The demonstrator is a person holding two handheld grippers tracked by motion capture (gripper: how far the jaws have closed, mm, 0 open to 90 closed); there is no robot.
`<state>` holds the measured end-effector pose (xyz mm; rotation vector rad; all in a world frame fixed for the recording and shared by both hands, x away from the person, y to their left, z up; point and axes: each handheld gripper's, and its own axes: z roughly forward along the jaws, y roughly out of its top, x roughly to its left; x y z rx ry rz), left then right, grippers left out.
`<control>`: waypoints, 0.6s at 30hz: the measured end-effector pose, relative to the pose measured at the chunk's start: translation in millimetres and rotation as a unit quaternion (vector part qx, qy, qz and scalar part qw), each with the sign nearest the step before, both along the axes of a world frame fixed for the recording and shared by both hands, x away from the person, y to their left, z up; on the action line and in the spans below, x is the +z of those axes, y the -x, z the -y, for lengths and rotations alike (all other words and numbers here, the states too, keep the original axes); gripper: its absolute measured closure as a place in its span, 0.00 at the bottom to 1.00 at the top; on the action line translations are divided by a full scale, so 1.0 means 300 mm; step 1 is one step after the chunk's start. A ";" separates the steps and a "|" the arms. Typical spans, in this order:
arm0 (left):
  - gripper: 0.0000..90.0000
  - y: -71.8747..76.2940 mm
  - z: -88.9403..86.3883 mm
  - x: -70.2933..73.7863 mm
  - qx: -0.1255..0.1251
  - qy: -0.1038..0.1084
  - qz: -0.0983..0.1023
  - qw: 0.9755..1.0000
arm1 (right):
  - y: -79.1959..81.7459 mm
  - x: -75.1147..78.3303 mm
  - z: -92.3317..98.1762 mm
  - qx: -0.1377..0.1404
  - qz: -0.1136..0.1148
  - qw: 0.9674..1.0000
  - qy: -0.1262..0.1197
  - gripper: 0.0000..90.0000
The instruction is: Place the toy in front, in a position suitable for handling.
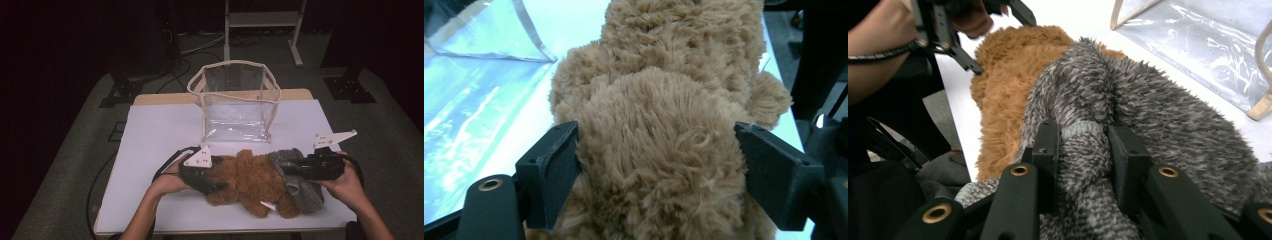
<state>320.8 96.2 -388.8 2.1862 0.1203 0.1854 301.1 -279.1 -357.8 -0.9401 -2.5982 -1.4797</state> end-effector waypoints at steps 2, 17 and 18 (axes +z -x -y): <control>0.31 0.008 0.006 -0.004 -0.009 0.000 0.005 1.000 | -0.003 0.010 0.003 0.000 0.003 1.000 -0.004 0.76; 0.17 0.017 -0.002 -0.004 -0.003 -0.006 0.014 1.000 | -0.078 0.016 -0.187 0.038 0.035 0.999 0.016 0.76; 0.17 0.014 -0.002 -0.008 0.000 -0.006 0.013 1.000 | -0.076 0.008 -0.178 0.036 0.036 0.999 0.011 0.76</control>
